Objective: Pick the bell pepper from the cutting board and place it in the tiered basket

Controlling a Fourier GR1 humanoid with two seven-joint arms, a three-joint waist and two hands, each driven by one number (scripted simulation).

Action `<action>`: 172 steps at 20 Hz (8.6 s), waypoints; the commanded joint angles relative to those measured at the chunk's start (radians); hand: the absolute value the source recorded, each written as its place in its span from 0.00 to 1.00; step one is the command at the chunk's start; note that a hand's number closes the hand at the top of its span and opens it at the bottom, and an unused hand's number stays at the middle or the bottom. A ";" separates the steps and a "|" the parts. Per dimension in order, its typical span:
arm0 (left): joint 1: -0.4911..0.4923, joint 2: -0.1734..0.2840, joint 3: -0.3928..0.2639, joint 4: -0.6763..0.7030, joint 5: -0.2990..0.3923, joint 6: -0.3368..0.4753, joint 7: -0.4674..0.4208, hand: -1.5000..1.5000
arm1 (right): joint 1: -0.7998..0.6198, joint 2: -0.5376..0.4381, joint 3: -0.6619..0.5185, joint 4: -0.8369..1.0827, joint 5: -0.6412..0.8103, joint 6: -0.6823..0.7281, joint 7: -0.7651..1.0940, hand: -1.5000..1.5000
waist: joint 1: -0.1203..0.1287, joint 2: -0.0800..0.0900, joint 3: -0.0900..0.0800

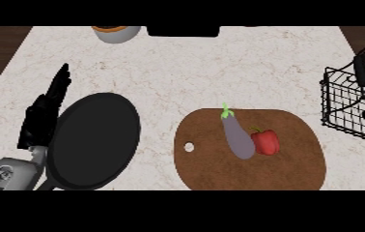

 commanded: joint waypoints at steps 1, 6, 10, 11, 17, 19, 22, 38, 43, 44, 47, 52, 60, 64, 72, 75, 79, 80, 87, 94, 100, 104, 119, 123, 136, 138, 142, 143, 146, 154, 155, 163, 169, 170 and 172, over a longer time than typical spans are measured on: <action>-0.010 -0.037 0.002 0.048 -0.015 -0.007 -0.035 0.50 | -0.167 0.019 0.071 0.003 0.055 0.099 0.283 0.00 | 0.003 0.000 0.001; -0.023 -0.025 0.006 0.026 -0.015 -0.028 -0.002 0.50 | -0.325 0.107 0.129 0.156 0.000 0.163 0.369 0.00 | 0.016 -0.001 0.002; -0.024 -0.026 0.034 0.060 -0.017 -0.034 -0.031 0.50 | -0.382 0.142 0.149 0.252 0.023 0.205 0.391 0.00 | 0.007 -0.001 0.002; -0.013 -0.038 0.042 0.085 -0.023 -0.021 -0.056 0.50 | -0.296 0.142 0.191 0.188 0.077 0.191 0.397 0.00 | -0.013 -0.005 0.002; -0.020 -0.045 0.058 0.068 -0.023 -0.036 -0.023 0.50 | -0.283 0.233 0.258 0.263 0.161 0.183 0.371 0.00 | -0.017 -0.007 0.004; -0.013 -0.038 0.069 0.081 -0.016 -0.072 -0.045 0.50 | -0.377 0.246 0.201 0.286 0.117 0.262 0.407 0.00 | -0.011 -0.005 0.003; -0.008 -0.049 0.055 0.047 -0.037 -0.063 -0.001 0.50 | -0.346 0.278 0.242 0.286 0.191 0.252 0.393 0.00 | -0.015 -0.007 0.004; 0.022 -0.110 0.064 0.019 -0.107 -0.031 -0.011 0.50 | -0.301 0.429 0.278 0.373 0.440 0.332 0.339 0.00 | -0.018 -0.008 0.004; 0.045 -0.090 0.102 0.071 -0.089 -0.090 -0.079 0.50 | -0.322 0.519 0.253 0.495 0.479 0.308 0.297 0.00 | -0.012 -0.004 0.004; 0.052 -0.106 0.107 0.057 -0.088 -0.079 -0.064 0.50 | -0.331 0.512 0.218 0.411 0.451 0.382 0.330 0.00 | -0.016 -0.006 0.004; 0.001 -0.100 0.123 0.077 -0.090 -0.101 -0.036 0.50 | -0.313 0.519 0.178 0.498 0.468 0.338 0.242 0.00 | -0.018 -0.004 0.004; -0.015 -0.159 0.098 0.082 -0.140 -0.069 -0.013 0.50 | -0.266 0.496 0.101 0.460 0.433 0.395 0.166 0.00 | -0.025 -0.005 0.005; 0.013 -0.146 0.156 0.047 -0.151 -0.130 -0.024 0.50 | -0.378 0.623 0.072 0.695 0.498 0.334 0.095 0.00 | -0.014 -0.005 0.005; -0.020 -0.144 0.205 0.085 -0.146 -0.160 -0.024 0.50 | -0.420 0.648 0.019 0.749 0.483 0.332 0.074 0.00 | -0.016 -0.004 0.005; -0.005 -0.137 0.216 0.032 -0.157 -0.181 0.019 0.50 | -0.369 0.584 0.144 0.752 0.530 0.448 -0.011 1.00 | -0.016 -0.005 0.005; 0.101 -0.193 0.175 -0.100 -0.217 -0.138 0.046 0.50 | -0.339 0.637 0.156 0.714 0.550 0.417 0.017 1.00 | -0.014 -0.007 0.005; 0.068 -0.193 0.206 -0.042 -0.231 -0.176 0.016 0.50 | -0.321 0.658 0.099 0.662 0.498 0.363 -0.010 1.00 | -0.017 -0.006 0.005; 0.035 -0.185 0.230 0.028 -0.213 -0.189 -0.011 0.50 | -0.265 0.660 0.164 0.543 0.506 0.363 0.053 1.00 | -0.023 -0.007 0.005; -0.003 -0.237 0.221 0.039 -0.254 -0.170 -0.007 0.50 | -0.512 0.661 0.191 0.821 0.437 0.317 -0.089 1.00 | -0.010 -0.003 0.005; 0.006 -0.263 0.196 0.029 -0.281 -0.161 0.017 0.50 | -0.588 0.662 0.162 0.551 0.519 0.124 -0.020 1.00 | -0.022 -0.008 0.005; 0.042 -0.214 0.255 0.001 -0.237 -0.206 0.010 0.50 | -0.669 0.587 0.069 0.342 0.652 0.188 -0.004 1.00 | -0.024 -0.011 0.004; 0.027 -0.226 0.255 0.013 -0.244 -0.209 0.008 0.50 | -0.789 0.490 -0.074 0.325 0.636 0.317 0.002 1.00 | -0.020 -0.008 0.004; 0.022 -0.222 0.289 -0.006 -0.255 -0.251 0.013 0.50 | -0.891 0.230 -0.417 0.473 0.381 0.550 -0.216 1.00 | -0.014 -0.006 0.005; 0.023 -0.256 0.274 0.055 -0.283 -0.230 -0.045 0.50 | -0.861 0.151 -0.378 0.583 0.480 0.506 -0.308 1.00 | -0.014 -0.003 0.005; 0.100 -0.276 0.272 -0.046 -0.291 -0.251 -0.021 0.50 | -0.793 -0.066 -0.454 0.871 0.584 0.400 -0.559 1.00 | -0.011 -0.007 0.005; 0.028 -0.264 0.311 0.057 -0.283 -0.254 -0.046 0.50 | -0.764 -0.104 -0.503 0.900 0.531 0.403 -0.650 1.00 | -0.018 -0.006 0.005; 0.027 -0.270 0.302 0.002 -0.291 -0.263 -0.007 0.50 | -0.762 -0.076 -0.512 0.981 0.496 0.393 -0.700 1.00 | -0.015 -0.006 0.005; -0.006 -0.247 0.315 0.035 -0.284 -0.286 0.014 0.50 | -0.730 -0.065 -0.530 0.982 0.472 0.380 -0.730 1.00 | -0.019 -0.006 0.005; -0.061 -0.267 0.301 -0.008 -0.318 -0.247 0.105 0.50 | -0.718 -0.057 -0.563 0.997 0.423 0.390 -0.759 1.00 | -0.022 -0.007 0.005; 0.048 -0.282 0.316 0.014 -0.304 -0.269 -0.032 0.50 | -0.757 -0.002 -0.624 1.179 0.349 0.418 -0.680 0.00 | -0.011 -0.006 0.005; 0.012 -0.292 0.305 0.060 -0.322 -0.265 -0.051 0.50 | -0.727 0.002 -0.645 1.173 0.320 0.405 -0.722 0.00 | -0.017 -0.005 0.005; 0.051 -0.295 0.318 0.012 -0.335 -0.252 -0.030 0.50 | -0.737 0.011 -0.758 1.155 0.219 0.253 -0.801 0.00 | -0.017 -0.006 0.005; 0.063 -0.322 0.294 0.000 -0.350 -0.251 -0.033 0.50 | -0.762 -0.079 -0.850 1.136 0.168 0.222 -0.780 0.00 | -0.015 -0.006 0.005; -0.009 -0.274 0.351 0.024 -0.309 -0.281 0.012 0.50 | -0.711 -0.095 -0.896 1.014 0.105 0.324 -0.708 0.00 | -0.034 -0.010 0.004; 0.037 -0.302 0.320 0.008 -0.338 -0.263 -0.004 0.50 | -0.701 -0.138 -0.932 1.009 0.072 0.386 -0.638 0.00 | -0.030 -0.010 0.004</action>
